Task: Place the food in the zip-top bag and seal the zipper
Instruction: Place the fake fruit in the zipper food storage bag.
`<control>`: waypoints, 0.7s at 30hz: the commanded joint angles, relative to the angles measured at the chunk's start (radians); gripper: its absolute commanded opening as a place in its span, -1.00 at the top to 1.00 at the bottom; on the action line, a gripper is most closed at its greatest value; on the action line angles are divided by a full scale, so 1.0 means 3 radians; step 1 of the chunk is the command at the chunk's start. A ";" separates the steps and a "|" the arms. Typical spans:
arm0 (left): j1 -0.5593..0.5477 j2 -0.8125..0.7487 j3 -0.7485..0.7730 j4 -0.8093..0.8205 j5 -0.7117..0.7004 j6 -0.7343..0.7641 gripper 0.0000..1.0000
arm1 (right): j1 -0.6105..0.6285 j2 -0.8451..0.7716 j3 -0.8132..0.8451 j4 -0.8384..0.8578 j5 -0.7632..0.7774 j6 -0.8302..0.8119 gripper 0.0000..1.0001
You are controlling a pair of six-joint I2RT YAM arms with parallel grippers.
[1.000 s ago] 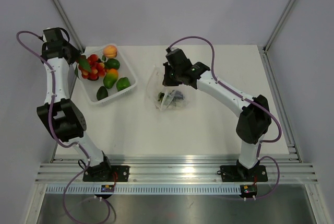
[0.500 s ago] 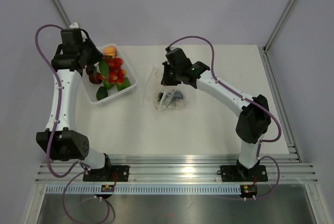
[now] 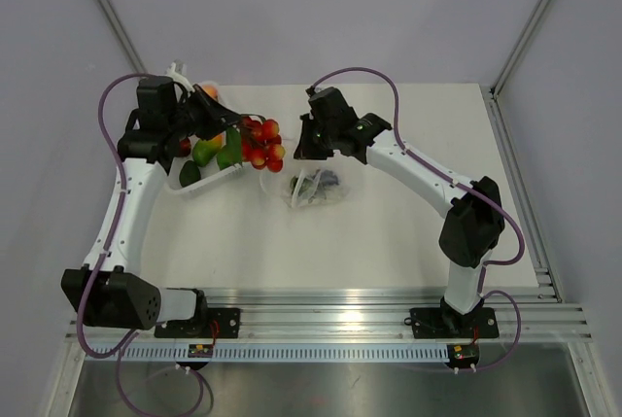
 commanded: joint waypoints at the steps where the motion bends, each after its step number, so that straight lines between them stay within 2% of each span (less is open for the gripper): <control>1: -0.0021 -0.0181 -0.0138 0.0520 0.0377 -0.0289 1.00 | 0.0007 -0.0083 0.0135 0.0160 -0.0211 0.0109 1.00; 11: -0.0036 -0.0370 -0.0154 0.0505 0.0633 -0.0275 1.00 | 0.0007 0.0009 0.0263 0.0170 -0.0298 0.0206 1.00; 15: -0.0036 -0.0207 0.0041 0.0086 0.0704 -0.0003 1.00 | 0.0007 0.0035 0.0273 0.0170 -0.0304 0.0216 1.00; 21: -0.0057 -0.0094 -0.0056 -0.0088 0.0684 0.0181 1.00 | 0.0007 0.0060 0.0278 0.0196 -0.0334 0.0242 1.00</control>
